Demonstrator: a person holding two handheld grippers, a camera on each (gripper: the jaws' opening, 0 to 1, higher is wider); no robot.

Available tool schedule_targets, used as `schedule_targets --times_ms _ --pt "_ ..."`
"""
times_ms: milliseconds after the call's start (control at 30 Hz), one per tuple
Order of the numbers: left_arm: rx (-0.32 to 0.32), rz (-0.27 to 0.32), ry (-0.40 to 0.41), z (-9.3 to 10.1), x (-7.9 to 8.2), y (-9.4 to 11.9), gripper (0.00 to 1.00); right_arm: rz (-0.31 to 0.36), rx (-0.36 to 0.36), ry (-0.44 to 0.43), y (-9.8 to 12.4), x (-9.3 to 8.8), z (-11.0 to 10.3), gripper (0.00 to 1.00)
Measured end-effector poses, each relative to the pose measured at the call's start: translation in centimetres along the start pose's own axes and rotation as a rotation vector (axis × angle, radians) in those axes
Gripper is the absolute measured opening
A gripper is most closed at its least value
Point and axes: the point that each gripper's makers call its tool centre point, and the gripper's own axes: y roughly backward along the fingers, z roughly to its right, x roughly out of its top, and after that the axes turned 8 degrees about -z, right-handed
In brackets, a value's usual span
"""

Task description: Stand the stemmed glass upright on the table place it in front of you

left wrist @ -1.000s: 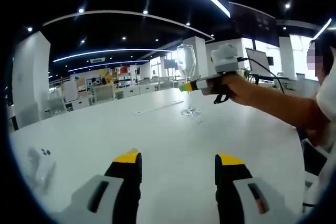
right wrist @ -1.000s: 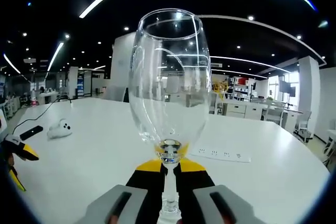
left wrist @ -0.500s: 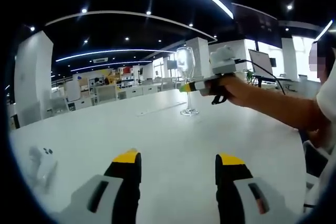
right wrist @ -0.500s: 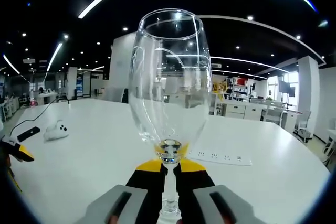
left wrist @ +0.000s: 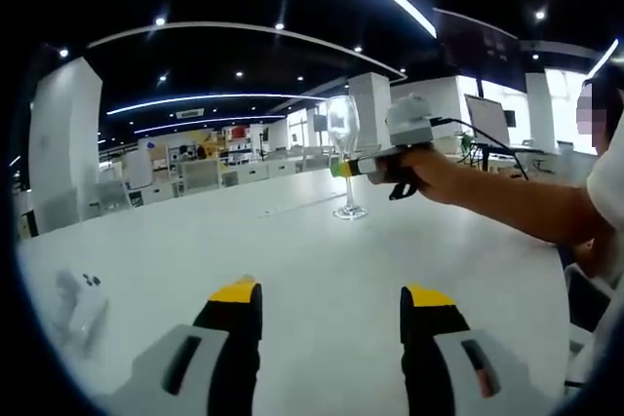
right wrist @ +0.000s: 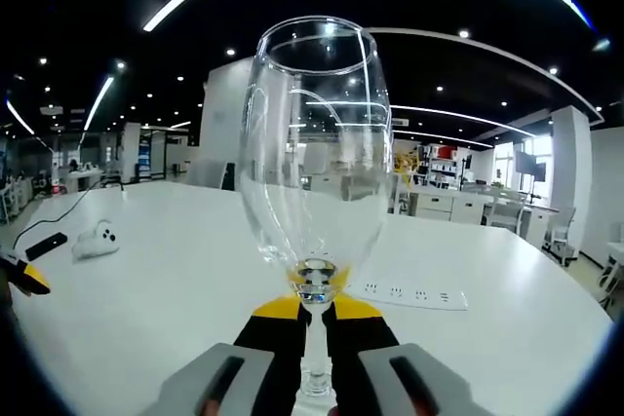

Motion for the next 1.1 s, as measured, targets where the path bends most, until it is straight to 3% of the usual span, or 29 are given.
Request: schedule_targets --times_ms 1100 --pt "0.001 0.004 -0.002 -0.1 0.1 -0.2 0.59 0.008 -0.021 -0.012 -2.1 0.6 1.1 0.12"
